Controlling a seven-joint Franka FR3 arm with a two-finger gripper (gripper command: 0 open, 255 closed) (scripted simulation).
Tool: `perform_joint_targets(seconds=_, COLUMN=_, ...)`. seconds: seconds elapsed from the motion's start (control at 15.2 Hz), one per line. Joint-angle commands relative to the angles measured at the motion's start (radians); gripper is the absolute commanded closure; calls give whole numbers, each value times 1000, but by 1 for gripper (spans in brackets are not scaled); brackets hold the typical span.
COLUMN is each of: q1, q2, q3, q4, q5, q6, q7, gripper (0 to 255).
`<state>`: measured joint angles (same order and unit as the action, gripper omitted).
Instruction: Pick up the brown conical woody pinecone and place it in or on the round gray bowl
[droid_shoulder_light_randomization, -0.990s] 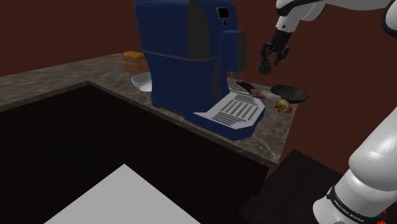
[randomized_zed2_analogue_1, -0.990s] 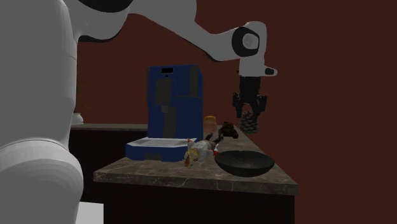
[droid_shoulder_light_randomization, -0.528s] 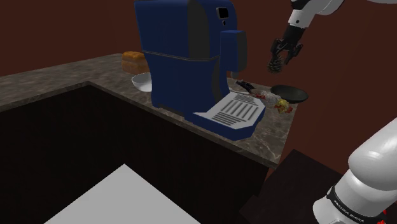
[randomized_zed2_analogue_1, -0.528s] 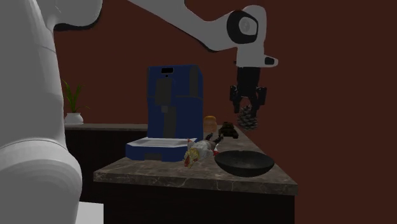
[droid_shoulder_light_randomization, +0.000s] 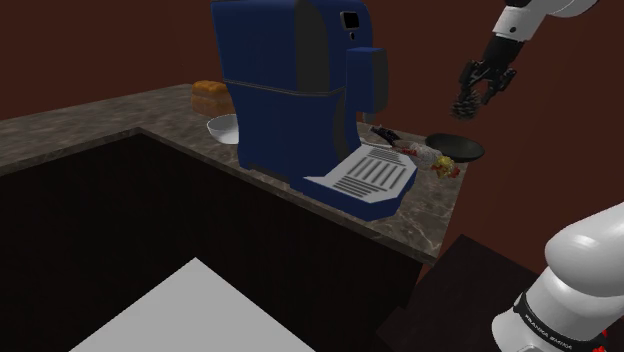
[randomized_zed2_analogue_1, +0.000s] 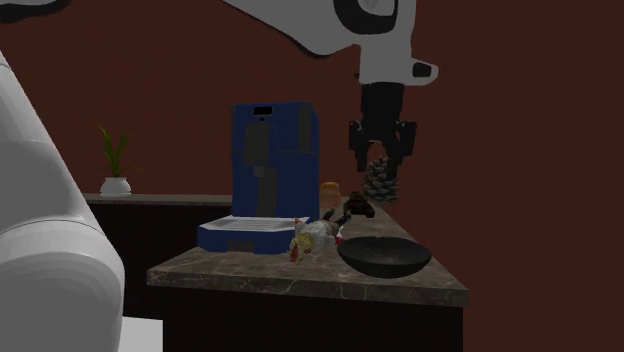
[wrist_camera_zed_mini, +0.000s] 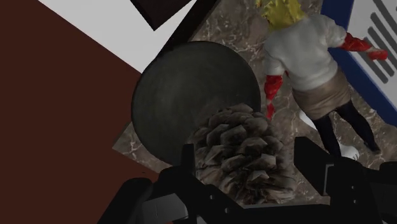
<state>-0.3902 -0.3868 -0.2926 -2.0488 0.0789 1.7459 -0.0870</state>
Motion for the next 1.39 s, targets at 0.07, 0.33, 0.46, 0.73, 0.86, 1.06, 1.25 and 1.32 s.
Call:
perform_joint_targets(seconds=0.07, q1=-9, q2=-34, q3=-5, q4=-49, q5=-10, q6=15, q7=-11, gripper=255)
perform_joint_targets(seconds=0.33, q1=-11, q2=-38, q3=-8, q4=-106, q5=-11, q6=67, q7=-18, gripper=255)
perform_joint_targets(seconds=0.46, q1=-12, q2=-39, q3=-9, q4=-133, q5=-11, q6=94, q7=-22, gripper=255)
perform_joint_targets(seconds=0.73, q1=-14, q2=-37, q3=-12, q4=-185, q5=-11, q6=147, q7=-30, gripper=255)
perform_joint_targets(seconds=0.86, q1=-14, q2=-35, q3=-14, q4=-210, q5=-10, q6=173, q7=-34, gripper=255)
perform_joint_targets(seconds=1.06, q1=-14, q2=-30, q3=-18, q4=-250, q5=-9, q6=218, q7=-42, gripper=255)
perform_joint_targets(seconds=1.25, q1=-14, q2=-30, q3=-18, q4=-250, q5=-9, q6=218, q7=-42, gripper=255)
perform_joint_targets(seconds=1.32, q1=-14, q2=-30, q3=-18, q4=-250, q5=-9, q6=218, q7=-42, gripper=255)
